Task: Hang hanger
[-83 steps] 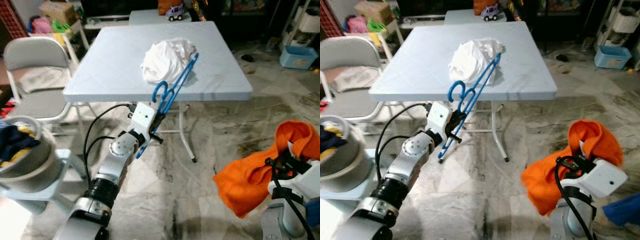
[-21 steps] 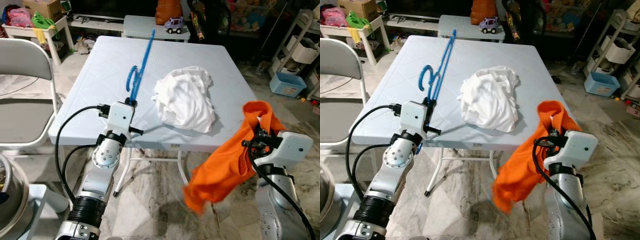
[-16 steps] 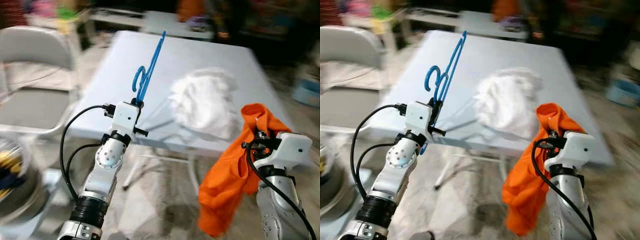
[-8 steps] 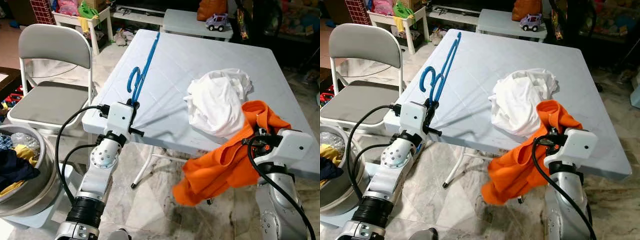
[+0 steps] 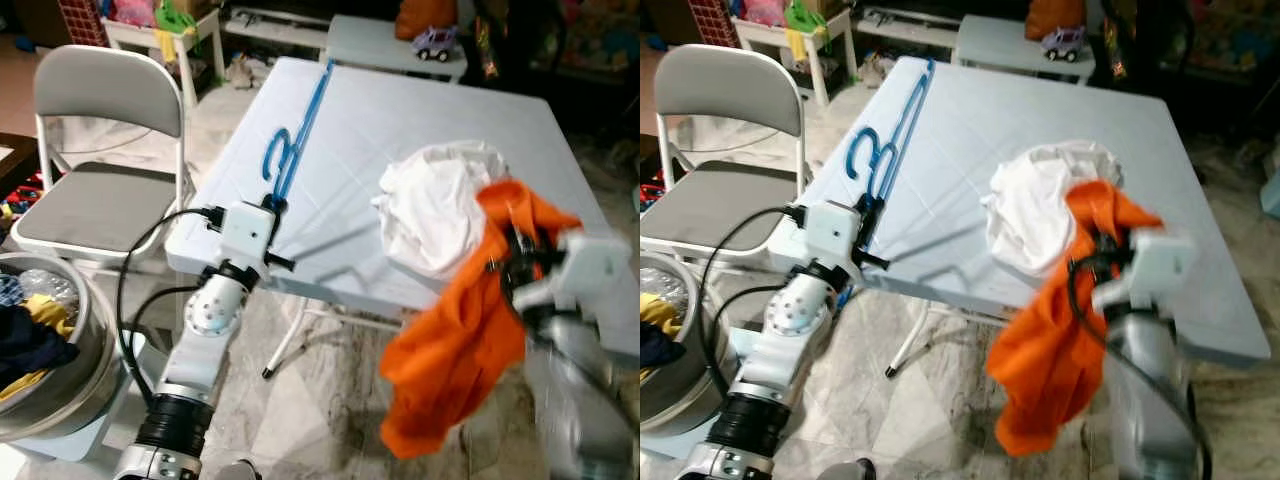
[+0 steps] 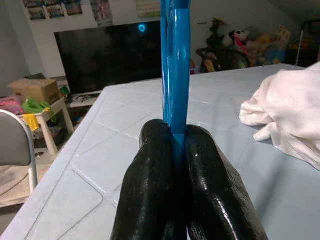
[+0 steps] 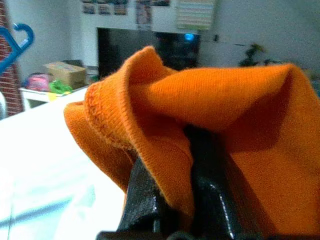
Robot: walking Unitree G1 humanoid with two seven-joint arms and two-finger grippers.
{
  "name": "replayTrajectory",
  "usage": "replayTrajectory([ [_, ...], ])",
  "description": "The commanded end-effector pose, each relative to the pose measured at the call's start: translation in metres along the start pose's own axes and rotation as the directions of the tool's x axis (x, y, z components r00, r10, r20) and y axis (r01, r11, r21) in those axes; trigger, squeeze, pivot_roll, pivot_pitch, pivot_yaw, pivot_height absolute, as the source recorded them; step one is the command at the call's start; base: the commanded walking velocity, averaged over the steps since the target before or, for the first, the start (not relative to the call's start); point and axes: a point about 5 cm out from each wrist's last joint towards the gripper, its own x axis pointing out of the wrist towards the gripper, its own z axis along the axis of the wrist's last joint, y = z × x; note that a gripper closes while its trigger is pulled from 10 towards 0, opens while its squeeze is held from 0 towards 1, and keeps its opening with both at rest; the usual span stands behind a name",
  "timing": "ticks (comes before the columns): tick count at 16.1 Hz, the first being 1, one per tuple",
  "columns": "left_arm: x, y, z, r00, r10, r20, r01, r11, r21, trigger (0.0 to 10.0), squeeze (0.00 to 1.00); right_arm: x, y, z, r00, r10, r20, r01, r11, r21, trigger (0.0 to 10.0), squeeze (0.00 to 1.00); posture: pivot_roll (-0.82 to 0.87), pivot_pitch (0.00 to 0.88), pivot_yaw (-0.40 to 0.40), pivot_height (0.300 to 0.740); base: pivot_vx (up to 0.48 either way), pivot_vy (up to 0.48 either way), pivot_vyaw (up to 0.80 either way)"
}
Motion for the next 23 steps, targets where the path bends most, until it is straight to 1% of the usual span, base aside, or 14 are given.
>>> replayTrajectory([
  [1, -0.004, -0.01, -0.012, 0.997, -0.043, -0.06, 0.043, 0.999, 0.0, 10.0, 0.0, 0.02, -0.004, 0.009, 0.997, 0.077, 0.011, -0.077, 0.997, -0.007, 0.0, 0.0, 0.22, 0.105, -0.134, 0.74, 0.0, 0.0, 0.0],
  [4, -0.005, -0.011, -0.011, 0.997, -0.043, -0.058, 0.043, 0.999, -0.004, 10.0, 0.0, 0.086, -0.006, 0.037, 0.978, 0.206, 0.027, -0.204, 0.977, -0.053, 0.0, 0.0, 0.23, 0.116, -0.152, 0.74, 0.0, 0.0, 0.0],
  [8, -0.011, -0.01, -0.012, 0.997, -0.046, -0.068, 0.047, 0.999, 0.002, 10.0, 0.0, 0.157, -0.031, 0.111, 0.994, 0.07, 0.088, -0.061, 0.994, -0.095, 0.0, 0.0, 0.27, 0.129, -0.138, 0.74, 0.0, 0.0, 0.0],
  [9, -0.013, -0.009, -0.012, 0.997, -0.05, -0.067, 0.05, 0.999, 0.005, 10.0, 0.0, 0.164, -0.032, 0.137, 0.987, 0.034, 0.157, -0.009, 0.988, -0.155, 0.0, 0.0, 0.28, 0.134, -0.132, 0.74, 0.0, 0.0, 0.0],
  [10, -0.013, -0.008, -0.009, 0.997, -0.054, -0.063, 0.055, 0.998, 0.012, 10.0, 0.0, 0.167, -0.034, 0.193, 0.937, -0.039, 0.348, 0.118, 0.971, -0.207, 0.0, 0.0, 0.29, 0.144, -0.124, 0.74, 0.0, 0.0, 0.0],
  [11, -0.013, -0.006, -0.008, 0.997, -0.054, -0.064, 0.055, 0.998, 0.017, 10.0, 0.0, 0.164, -0.035, 0.227, 0.885, -0.063, 0.461, 0.191, 0.953, -0.236, 0.0, 0.0, 0.3, 0.15, -0.12, 0.74, 0.0, 0.0, 0.0],
  [14, -0.015, -0.004, -0.008, 0.996, -0.058, -0.07, 0.06, 0.998, 0.029, 10.0, 0.0, 0.15, -0.043, 0.273, 0.78, -0.044, 0.624, 0.264, 0.927, -0.265, 0.0, 0.0, 0.31, 0.156, -0.121, 0.74, 0.0, 0.0, 0.0],
  [15, -0.016, -0.003, -0.008, 0.996, -0.052, -0.073, 0.055, 0.998, 0.032, 10.0, 0.0, 0.146, -0.054, 0.267, 0.776, -0.066, 0.628, 0.282, 0.926, -0.251, 0.0, 0.0, 0.31, 0.156, -0.121, 0.74, 0.0, 0.0, 0.0],
  [16, -0.016, -0.002, -0.009, 0.996, -0.046, -0.076, 0.048, 0.998, 0.033, 10.0, 0.0, 0.146, -0.068, 0.241, 0.813, -0.096, 0.574, 0.269, 0.937, -0.225, 0.0, 0.0, 0.3, 0.157, -0.119, 0.74, 0.0, 0.0, 0.0],
  [19, -0.015, -0.006, -0.008, 0.995, -0.059, -0.076, 0.061, 0.998, 0.025, 10.0, 0.0, 0.143, -0.085, 0.134, 0.951, -0.134, 0.277, 0.198, 0.955, -0.219, 0.0, 0.0, 0.3, 0.151, -0.112, 0.74, 0.0, 0.0, 0.0],
  [20, -0.015, -0.007, -0.008, 0.995, -0.069, -0.073, 0.07, 0.997, 0.022, 10.0, 0.0, 0.131, -0.082, 0.073, 0.989, -0.107, 0.103, 0.128, 0.965, -0.229, 0.0, 0.0, 0.3, 0.15, -0.11, 0.74, 0.0, 0.0, 0.0],
  [21, -0.014, -0.008, -0.008, 0.995, -0.072, -0.074, 0.074, 0.997, 0.022, 10.0, 0.0, 0.123, -0.075, 0.042, 0.999, -0.046, -0.014, 0.042, 0.976, -0.213, 0.0, 0.0, 0.29, 0.149, -0.107, 0.74, 0.0, 0.0, 0.0],
  [22, -0.014, -0.008, -0.009, 0.994, -0.074, -0.076, 0.076, 0.997, 0.021, 10.0, 0.0, 0.112, -0.069, 0.014, 0.995, 0.014, -0.102, -0.036, 0.975, -0.217, 1.3, 0.0, 0.29, 0.149, -0.107, 0.74, 0.0, 0.0, 0.0],
  [23, -0.015, -0.009, -0.01, 0.994, -0.078, -0.079, 0.08, 0.997, 0.017, 10.0, 0.0, 0.102, -0.062, -0.006, 0.983, 0.073, -0.166, -0.11, 0.969, -0.222, 6.0, 0.0, 0.29, 0.149, -0.107, 0.74, 0.0, 0.0, 0.0],
])
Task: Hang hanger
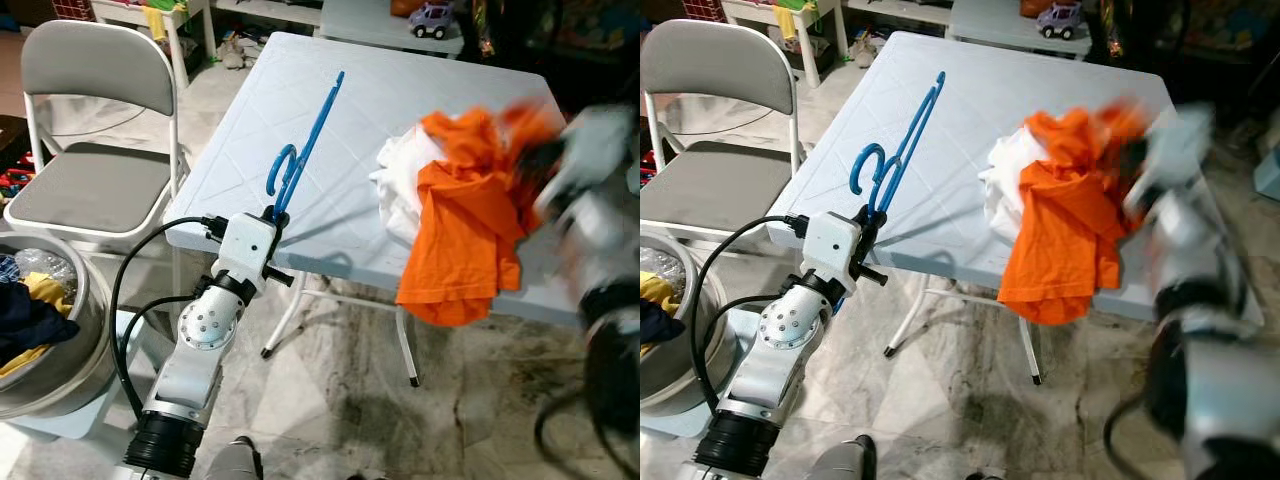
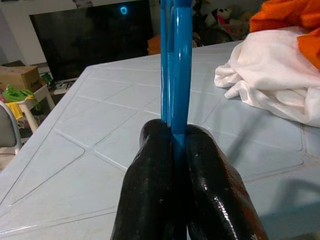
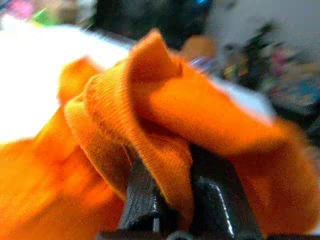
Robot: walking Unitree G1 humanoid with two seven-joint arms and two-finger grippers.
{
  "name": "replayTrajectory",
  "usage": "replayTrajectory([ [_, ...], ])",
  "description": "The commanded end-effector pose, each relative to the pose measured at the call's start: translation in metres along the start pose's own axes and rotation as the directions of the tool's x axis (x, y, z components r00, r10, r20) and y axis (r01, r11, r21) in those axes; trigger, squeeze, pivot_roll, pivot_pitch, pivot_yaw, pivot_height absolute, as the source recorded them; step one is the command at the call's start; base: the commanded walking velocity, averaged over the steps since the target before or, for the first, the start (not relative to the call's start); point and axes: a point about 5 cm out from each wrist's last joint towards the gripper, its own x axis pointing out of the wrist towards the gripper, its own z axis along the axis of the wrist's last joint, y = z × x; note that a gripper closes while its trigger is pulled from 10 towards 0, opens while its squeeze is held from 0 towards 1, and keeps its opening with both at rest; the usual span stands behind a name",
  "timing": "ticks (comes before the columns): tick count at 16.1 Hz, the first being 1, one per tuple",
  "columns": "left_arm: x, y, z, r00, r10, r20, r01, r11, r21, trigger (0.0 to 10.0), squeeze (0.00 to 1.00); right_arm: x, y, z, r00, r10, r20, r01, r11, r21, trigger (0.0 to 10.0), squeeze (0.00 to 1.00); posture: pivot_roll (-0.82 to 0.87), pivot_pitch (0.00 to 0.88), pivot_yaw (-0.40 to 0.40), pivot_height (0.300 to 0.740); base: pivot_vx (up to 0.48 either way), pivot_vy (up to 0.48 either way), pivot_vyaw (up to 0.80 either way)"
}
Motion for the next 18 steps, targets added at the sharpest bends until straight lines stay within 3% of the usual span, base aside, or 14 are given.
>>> replayTrajectory([
  [1, 0.0, -0.007, -0.006, 0.999, -0.025, -0.034, 0.025, 1.0, -0.007, 10.0, 0.0, -0.001, 0.001, 0.001, 0.998, 0.057, -0.003, -0.057, 0.998, -0.006, 10.0, 0.0, 0.28, 0.148, -0.11, 0.74, 0.0, 0.0, 0.0],
  [2, 0.0, -0.008, -0.007, 0.999, -0.027, -0.038, 0.027, 1.0, -0.011, 10.0, 0.0, -0.006, 0.005, -0.012, 0.992, 0.107, -0.062, -0.108, 0.994, -0.012, 10.0, 1.0, 0.28, 0.145, -0.112, 0.74, 0.0, 0.0, 0.0],
  [4, 0.001, -0.009, -0.007, 0.999, -0.031, -0.04, 0.03, 0.999, -0.016, 10.0, 0.0, -0.012, 0.009, -0.026, 0.975, 0.168, -0.143, -0.177, 0.983, -0.05, 10.0, 1.0, 0.28, 0.145, -0.112, 0.74, 0.0, 0.0, 0.0],
  [6, 0.0, -0.01, -0.008, 0.999, -0.03, -0.044, 0.029, 0.999, -0.024, 10.0, 0.0, -0.015, 0.009, -0.016, 0.962, 0.254, -0.1, -0.263, 0.961, -0.09, 10.0, 1.0, 0.28, 0.141, -0.12, 0.74, 0.0, 0.0, 0.0],
  [9, -0.001, -0.013, -0.01, 0.998, -0.031, -0.047, 0.029, 0.999, -0.032, 10.0, 0.0, -0.018, 0.006, 0.005, 0.972, 0.227, 0.056, -0.224, 0.973, -0.057, 10.0, 1.0, 0.27, 0.136, -0.129, 0.74, 0.0, 0.0, 0.0],
  [12, -0.002, -0.014, -0.012, 0.998, -0.031, -0.055, 0.029, 0.999, -0.036, 10.0, 0.0, -0.034, 0.005, 0.019, 0.964, 0.189, 0.185, -0.185, 0.982, -0.04, 10.0, 1.0, 0.27, 0.136, -0.131, 0.74, 0.0, 0.0, 0.0],
  [16, -0.001, -0.015, -0.012, 0.997, -0.045, -0.059, 0.043, 0.998, -0.037, 10.0, 0.0, -0.056, 0.011, 0.014, 0.943, 0.315, 0.11, -0.315, 0.949, -0.017, 10.0, 1.0, 0.26, 0.133, -0.12, 0.74, 0.0, 0.0, 0.0],
  [18, 0.0, -0.017, -0.012, 0.997, -0.055, -0.06, 0.052, 0.998, -0.039, 10.0, 0.0, -0.07, 0.022, 0.004, 0.895, 0.446, 0.019, -0.446, 0.895, 0.02, 10.0, 1.0, 0.26, 0.133, -0.12, 0.74, 0.0, 0.0, 0.0],
])
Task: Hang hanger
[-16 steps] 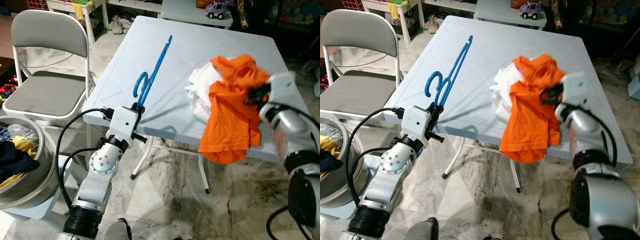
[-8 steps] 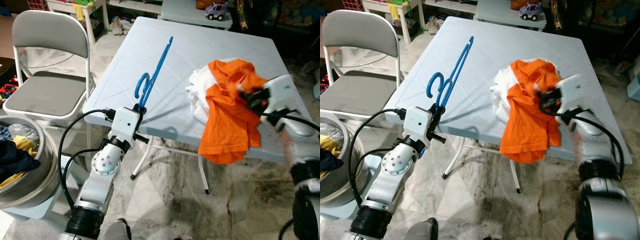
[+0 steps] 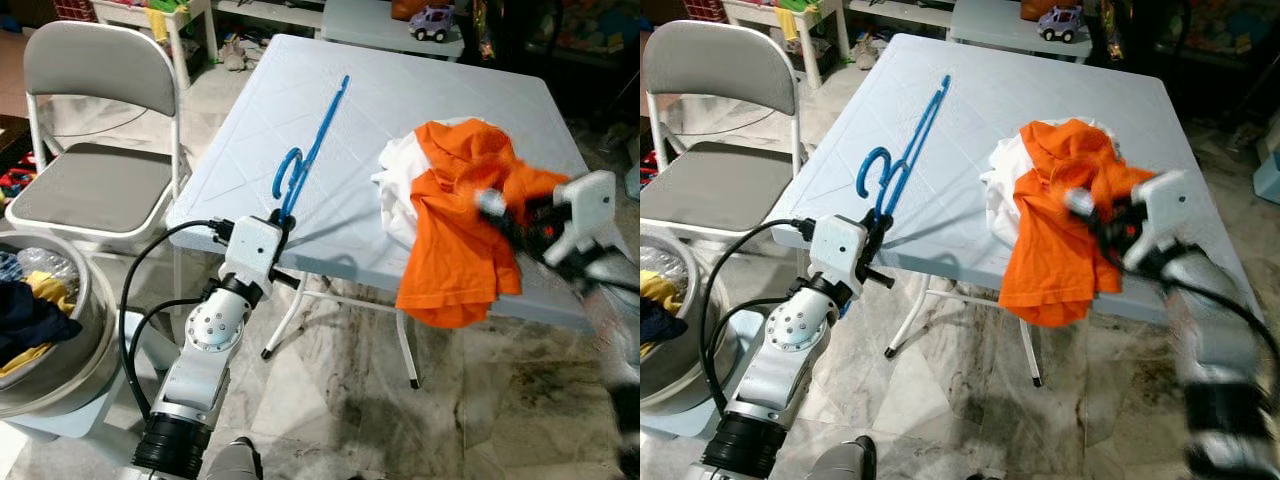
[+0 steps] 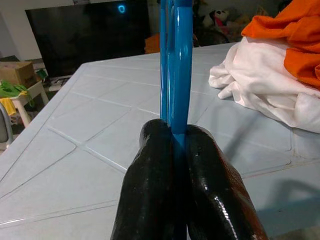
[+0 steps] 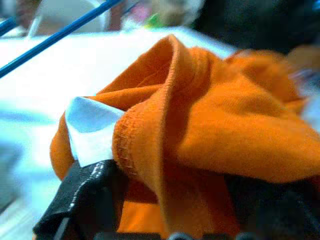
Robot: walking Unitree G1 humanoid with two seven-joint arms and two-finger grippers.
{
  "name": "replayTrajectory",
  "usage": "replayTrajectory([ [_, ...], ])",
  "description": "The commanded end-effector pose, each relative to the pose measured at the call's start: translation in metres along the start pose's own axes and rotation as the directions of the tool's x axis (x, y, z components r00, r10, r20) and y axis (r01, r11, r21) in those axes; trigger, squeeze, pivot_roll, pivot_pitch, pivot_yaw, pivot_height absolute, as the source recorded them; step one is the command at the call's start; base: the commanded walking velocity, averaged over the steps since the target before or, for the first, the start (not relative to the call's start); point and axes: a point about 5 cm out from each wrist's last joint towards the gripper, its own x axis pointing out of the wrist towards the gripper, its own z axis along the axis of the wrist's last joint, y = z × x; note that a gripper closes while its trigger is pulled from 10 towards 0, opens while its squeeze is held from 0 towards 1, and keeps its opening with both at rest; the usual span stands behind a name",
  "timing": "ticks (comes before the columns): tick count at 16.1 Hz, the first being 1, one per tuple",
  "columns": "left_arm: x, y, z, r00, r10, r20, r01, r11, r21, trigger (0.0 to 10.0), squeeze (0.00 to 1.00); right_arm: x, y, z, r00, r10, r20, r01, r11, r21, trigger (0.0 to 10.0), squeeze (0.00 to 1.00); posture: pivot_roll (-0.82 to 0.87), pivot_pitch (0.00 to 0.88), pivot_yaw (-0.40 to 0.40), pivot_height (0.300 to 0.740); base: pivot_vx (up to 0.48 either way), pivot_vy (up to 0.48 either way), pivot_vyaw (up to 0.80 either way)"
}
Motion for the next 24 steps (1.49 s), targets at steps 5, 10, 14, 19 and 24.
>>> replayTrajectory([
  [5, -0.002, -0.007, -0.012, 0.997, -0.039, -0.062, 0.038, 0.999, -0.015, 10.0, 0.0, -0.015, 0.022, -0.005, 0.971, 0.2, -0.13, -0.193, 0.979, 0.065, 10.0, 1.0, 0.26, 0.134, -0.12, 0.74, 0.0, 0.0, 0.0],
  [10, -0.002, -0.006, -0.012, 0.997, -0.04, -0.066, 0.04, 0.999, -0.011, 10.0, 0.0, 0.002, 0.045, -0.023, 0.946, 0.277, -0.17, -0.255, 0.957, 0.139, 10.0, 1.0, 0.26, 0.142, -0.116, 0.74, 0.0, 0.0, 0.0],
  [14, -0.003, -0.004, -0.012, 0.997, -0.034, -0.073, 0.034, 0.999, -0.005, 10.0, 0.0, 0.039, 0.068, -0.041, 0.938, 0.267, -0.22, -0.236, 0.959, 0.157, 10.0, 1.0, 0.28, 0.148, -0.118, 0.74, 0.0, 0.0, 0.0],
  [19, -0.006, -0.002, -0.012, 0.997, -0.026, -0.079, 0.026, 1.0, 0.001, 10.0, 0.0, 0.064, 0.079, -0.06, 0.918, 0.247, -0.31, -0.193, 0.962, 0.195, 10.0, 1.0, 0.29, 0.156, -0.122, 0.74, 0.0, 0.0, 0.0],
  [24, -0.007, -0.002, -0.013, 0.996, -0.023, -0.084, 0.024, 1.0, 0.006, 10.0, 0.0, 0.074, 0.034, -0.067, 0.901, -0.187, -0.392, 0.207, 0.978, 0.007, 10.0, 1.0, 0.3, 0.156, -0.125, 0.74, 0.0, 0.0, 0.0],
])
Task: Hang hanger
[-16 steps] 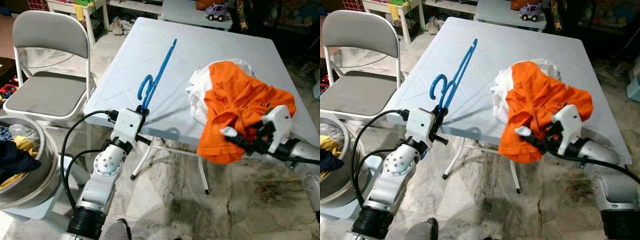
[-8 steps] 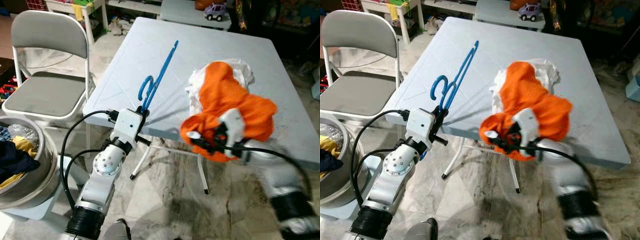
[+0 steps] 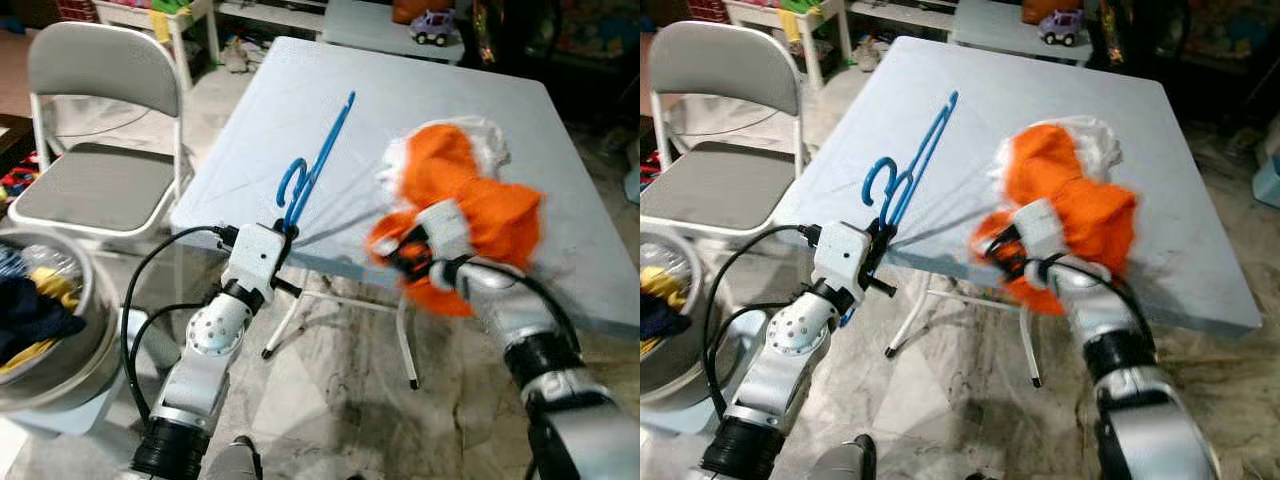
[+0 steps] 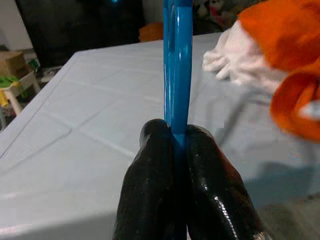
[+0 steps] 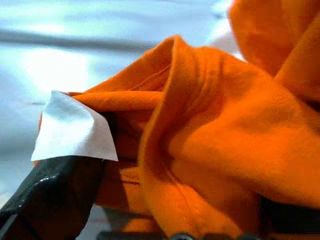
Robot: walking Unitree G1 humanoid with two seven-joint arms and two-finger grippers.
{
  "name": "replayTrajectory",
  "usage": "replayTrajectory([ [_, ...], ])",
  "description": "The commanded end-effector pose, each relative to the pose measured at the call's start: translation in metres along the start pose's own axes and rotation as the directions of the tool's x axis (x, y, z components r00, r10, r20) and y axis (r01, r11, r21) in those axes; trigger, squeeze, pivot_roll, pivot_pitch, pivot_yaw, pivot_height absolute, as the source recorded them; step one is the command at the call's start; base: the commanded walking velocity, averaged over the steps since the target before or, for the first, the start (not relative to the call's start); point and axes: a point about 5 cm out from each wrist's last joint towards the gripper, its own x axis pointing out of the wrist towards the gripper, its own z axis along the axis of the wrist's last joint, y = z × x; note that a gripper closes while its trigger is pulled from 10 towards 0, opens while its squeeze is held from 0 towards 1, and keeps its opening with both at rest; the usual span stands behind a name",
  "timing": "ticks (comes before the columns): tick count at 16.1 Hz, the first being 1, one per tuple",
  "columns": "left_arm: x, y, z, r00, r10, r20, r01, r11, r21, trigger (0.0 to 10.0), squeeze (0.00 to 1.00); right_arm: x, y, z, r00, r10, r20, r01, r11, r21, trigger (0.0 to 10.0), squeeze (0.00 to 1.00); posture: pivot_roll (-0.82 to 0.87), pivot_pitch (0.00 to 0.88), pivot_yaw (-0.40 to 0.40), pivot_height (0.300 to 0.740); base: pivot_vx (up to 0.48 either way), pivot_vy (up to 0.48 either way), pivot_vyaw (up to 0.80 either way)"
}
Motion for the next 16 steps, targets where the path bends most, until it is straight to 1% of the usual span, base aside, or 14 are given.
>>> replayTrajectory([
  [1, -0.001, -0.001, -0.005, 0.999, -0.002, -0.035, 0.003, 1.0, 0.01, 10.0, 0.0, -0.005, -0.022, -0.003, 0.992, -0.13, 0.001, 0.13, 0.991, 0.02, 10.0, 1.0, 0.3, 0.156, -0.123, 0.74, 0.0, 0.0, 0.0],
  [3, -0.001, -0.001, -0.005, 0.999, -0.002, -0.036, 0.003, 1.0, 0.014, 10.0, 0.0, -0.006, -0.038, 0.024, 0.959, -0.254, 0.129, 0.248, 0.967, 0.062, 10.0, 1.0, 0.3, 0.155, -0.119, 0.74, 0.0, 0.0, 0.0],
  [5, 0.0, -0.001, -0.005, 0.999, -0.005, -0.035, 0.006, 1.0, 0.015, 10.0, 0.0, -0.005, -0.046, 0.045, 0.912, -0.344, 0.222, 0.334, 0.939, 0.084, 10.0, 1.0, 0.3, 0.154, -0.117, 0.74, 0.0, 0.0, 0.0],
  [6, 0.001, -0.002, -0.005, 0.999, -0.007, -0.034, 0.007, 1.0, 0.015, 10.0, 0.0, -0.006, -0.048, 0.058, 0.879, -0.379, 0.289, 0.367, 0.925, 0.098, 10.0, 1.0, 0.3, 0.154, -0.119, 0.74, 0.0, 0.0, 0.0],
  [7, 0.001, -0.002, -0.004, 0.999, -0.008, -0.034, 0.008, 1.0, 0.016, 10.0, 0.0, -0.005, -0.045, 0.064, 0.88, -0.352, 0.32, 0.34, 0.936, 0.096, 10.0, 1.0, 0.3, 0.153, -0.119, 0.74, 0.0, 0.0, 0.0],
  [8, 0.001, -0.003, -0.004, 0.999, -0.007, -0.033, 0.008, 1.0, 0.015, 10.0, 0.0, -0.002, -0.037, 0.067, 0.898, -0.277, 0.342, 0.267, 0.961, 0.078, 10.0, 1.0, 0.3, 0.153, -0.12, 0.74, 0.0, 0.0, 0.0],
  [9, 0.001, -0.002, -0.005, 0.999, -0.005, -0.034, 0.006, 1.0, 0.015, 10.0, 0.0, 0.0, -0.024, 0.07, 0.918, -0.155, 0.364, 0.175, 0.984, -0.022, 10.0, 1.0, 0.3, 0.155, -0.122, 0.74, 0.0, 0.0, 0.0],
  [10, 0.0, -0.002, -0.005, 0.999, -0.004, -0.036, 0.005, 1.0, 0.015, 10.0, 0.0, 0.001, -0.016, 0.07, 0.928, -0.077, 0.366, 0.118, 0.989, -0.092, 10.0, 1.0, 0.3, 0.155, -0.122, 0.74, 0.0, 0.0, 0.0],
  [11, 0.0, -0.002, -0.006, 0.999, -0.004, -0.04, 0.005, 1.0, 0.014, 10.0, 0.0, 0.0, -0.002, 0.06, 0.951, 0.084, 0.298, 0.003, 0.96, -0.281, 10.0, 0.0, 0.29, 0.155, -0.123, 0.74, 0.0, 0.0, 0.0],
  [12, 0.001, -0.003, -0.006, 0.999, -0.005, -0.041, 0.006, 1.0, 0.013, 10.0, 0.0, -0.003, -0.003, 0.048, 0.969, 0.111, 0.221, -0.016, 0.919, -0.394, 10.0, 0.0, 0.29, 0.153, -0.124, 0.74, 0.0, 0.0, 0.0],
  [13, 0.001, -0.004, -0.006, 0.999, -0.006, -0.041, 0.007, 1.0, 0.011, 10.0, 0.0, -0.011, -0.01, 0.032, 0.985, 0.123, 0.122, -0.031, 0.82, -0.572, 10.0, 0.0, 0.28, 0.151, -0.126, 0.74, 0.0, 0.0, 0.0],
  [14, 0.002, -0.004, -0.006, 0.999, -0.007, -0.04, 0.007, 1.0, 0.01, 10.0, 0.0, -0.014, -0.012, 0.027, 0.988, 0.13, 0.088, -0.048, 0.783, -0.621, 10.0, 0.0, 0.28, 0.151, -0.126, 0.74, 0.0, 0.0, 0.0],
  [15, 0.002, -0.005, -0.007, 0.999, -0.008, -0.042, 0.008, 1.0, 0.008, 10.0, 0.0, -0.023, -0.028, 0.025, 0.995, 0.05, 0.085, 0.027, 0.694, -0.719, 10.0, 0.0, 0.27, 0.147, -0.125, 0.74, 0.0, 0.0, 0.0],
  [16, 0.003, -0.006, -0.007, 0.999, -0.01, -0.042, 0.011, 1.0, 0.006, 10.0, 0.0, -0.029, -0.036, 0.022, 0.997, 0.033, 0.07, 0.028, 0.69, -0.723, 10.0, 0.0, 0.27, 0.145, -0.124, 0.74, 0.0, 0.0, 0.0],
])
